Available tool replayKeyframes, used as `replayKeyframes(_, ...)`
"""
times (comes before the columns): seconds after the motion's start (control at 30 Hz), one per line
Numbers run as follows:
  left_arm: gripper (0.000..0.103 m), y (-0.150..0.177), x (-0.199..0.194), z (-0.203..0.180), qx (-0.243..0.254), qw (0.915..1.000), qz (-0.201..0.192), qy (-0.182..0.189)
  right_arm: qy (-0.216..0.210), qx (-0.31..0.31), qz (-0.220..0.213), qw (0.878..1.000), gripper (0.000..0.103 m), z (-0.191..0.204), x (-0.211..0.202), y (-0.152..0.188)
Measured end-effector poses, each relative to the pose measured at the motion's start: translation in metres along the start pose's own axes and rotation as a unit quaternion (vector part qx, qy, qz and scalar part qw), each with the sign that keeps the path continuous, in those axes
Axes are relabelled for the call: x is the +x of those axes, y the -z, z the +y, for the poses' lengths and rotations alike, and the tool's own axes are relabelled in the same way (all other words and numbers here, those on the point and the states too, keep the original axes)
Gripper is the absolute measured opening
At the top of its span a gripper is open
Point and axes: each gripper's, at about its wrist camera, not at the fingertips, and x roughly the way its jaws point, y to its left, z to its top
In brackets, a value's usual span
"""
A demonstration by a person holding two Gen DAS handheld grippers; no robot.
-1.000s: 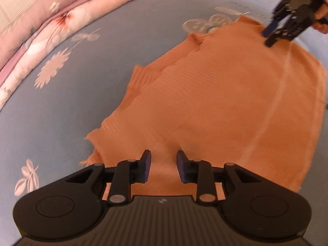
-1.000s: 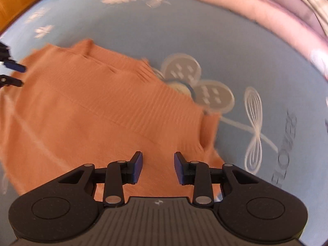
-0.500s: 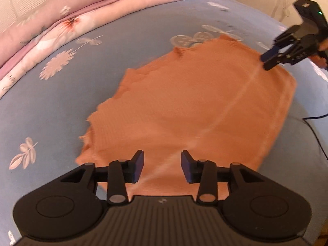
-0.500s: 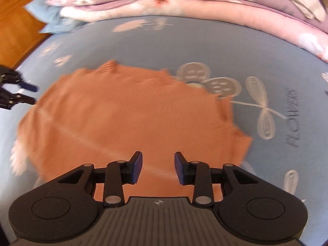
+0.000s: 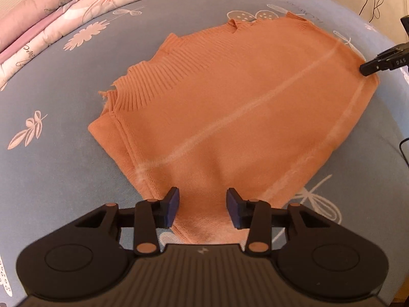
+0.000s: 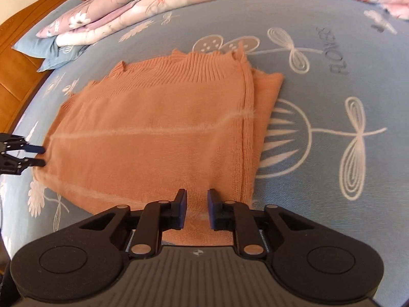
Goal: Fold clothes
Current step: 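Withdraw both open grippers upward from the folded sweater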
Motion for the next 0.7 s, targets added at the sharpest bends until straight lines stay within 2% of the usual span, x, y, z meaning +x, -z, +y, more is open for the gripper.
replayKeyframes(0.1,0.052,-0.007,-0.008,-0.028,0.026,0.9982,-0.037,0.039,-0.035,-0.019,-0.016,0.999,0.030,0.032,-0.002,0.001)
replayKeyframes(0.13,0.052,-0.009,-0.004,-0.038,0.039,0.9976,-0.041,0.040,-0.040,-0.032,-0.013,0.999,0.031,0.043,0.002,0.002)
replayKeyframes(0.2,0.052,-0.008,0.012,-0.052,0.055,0.9977,-0.029,0.026,-0.036,-0.050,0.003,0.998,0.033,0.059,0.017,0.007)
replayKeyframes(0.27,0.053,0.001,0.031,-0.055,0.063,0.9980,0.002,-0.001,-0.012,-0.053,0.022,0.998,0.033,0.061,0.033,0.018)
replayKeyframes(0.3,0.057,0.009,0.040,-0.052,0.063,0.9974,0.025,-0.023,-0.001,-0.045,0.024,0.999,0.028,0.055,0.036,0.023)
replayKeyframes(0.37,0.057,0.022,0.033,-0.037,0.024,0.9996,0.008,-0.008,-0.012,0.010,0.010,1.000,0.026,0.030,0.024,0.031)
replayKeyframes(0.4,0.053,0.027,0.025,-0.030,0.000,1.0000,0.004,0.001,-0.012,0.034,0.005,0.999,0.027,0.019,0.014,0.034)
replayKeyframes(0.43,0.053,0.031,0.016,-0.024,-0.023,0.9997,-0.001,0.008,-0.014,0.043,-0.007,0.999,0.027,0.011,0.001,0.037)
replayKeyframes(0.47,0.054,0.035,0.006,-0.018,-0.038,0.9991,-0.009,0.019,-0.017,0.048,-0.021,0.998,0.031,0.004,-0.014,0.041)
replayKeyframes(0.5,0.055,0.039,-0.002,-0.013,-0.051,0.9983,-0.012,0.026,-0.008,0.048,-0.034,0.998,0.042,-0.001,-0.027,0.043)
replayKeyframes(0.53,0.056,0.043,-0.008,-0.009,-0.062,0.9976,-0.011,0.028,0.003,0.046,-0.046,0.998,0.047,-0.006,-0.039,0.044)
replayKeyframes(0.63,0.056,0.053,-0.017,-0.002,-0.074,0.9972,0.000,0.002,0.032,0.047,-0.052,0.997,0.048,-0.022,-0.049,0.042)
replayKeyframes(0.7,0.055,0.056,-0.016,0.005,-0.101,0.9948,-0.002,-0.007,0.037,0.057,-0.049,0.996,0.048,-0.032,-0.045,0.039)
